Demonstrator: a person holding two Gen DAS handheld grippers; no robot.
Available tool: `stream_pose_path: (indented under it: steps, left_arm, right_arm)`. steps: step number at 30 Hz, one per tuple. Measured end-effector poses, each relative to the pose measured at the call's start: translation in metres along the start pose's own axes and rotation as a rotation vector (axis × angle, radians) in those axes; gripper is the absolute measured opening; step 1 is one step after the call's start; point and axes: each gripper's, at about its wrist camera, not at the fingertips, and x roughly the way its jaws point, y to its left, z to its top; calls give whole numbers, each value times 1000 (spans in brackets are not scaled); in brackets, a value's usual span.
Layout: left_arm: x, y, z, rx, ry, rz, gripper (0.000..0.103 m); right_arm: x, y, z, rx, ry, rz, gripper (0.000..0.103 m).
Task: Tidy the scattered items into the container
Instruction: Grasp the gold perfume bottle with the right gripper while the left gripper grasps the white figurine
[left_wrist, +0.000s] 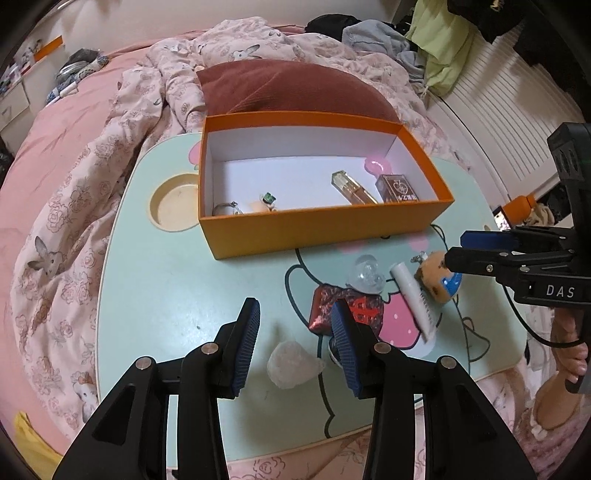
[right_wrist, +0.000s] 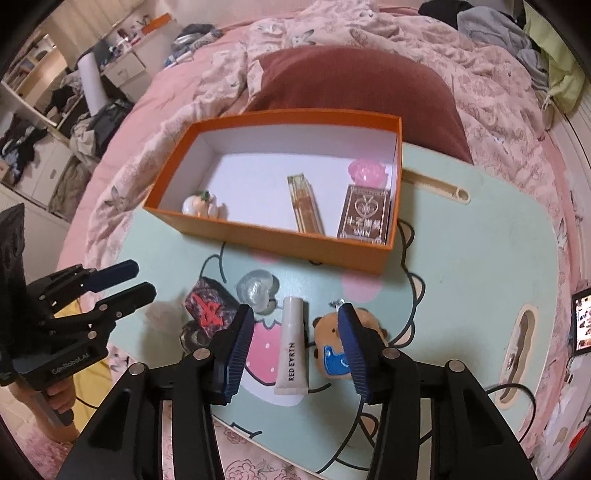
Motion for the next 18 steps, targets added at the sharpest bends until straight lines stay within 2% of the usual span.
stream_pose_path:
  steps: [4, 8, 12, 18]
  left_arm:
    - [-4, 1, 11, -11, 5, -3, 42]
    - [-8, 7, 31, -42, 5, -43, 42]
    - [-4, 17, 56, -96, 19, -42, 42]
    - [18, 18, 86, -85, 95, 9, 42]
  right_arm:
    - [-1, 3, 15, -10, 3, -8, 28]
    - [10, 7, 44, -29, 22, -74, 27]
    - [40, 7, 82, -40, 81, -152, 27]
    - [90, 4, 112, -56, 216, -162, 27]
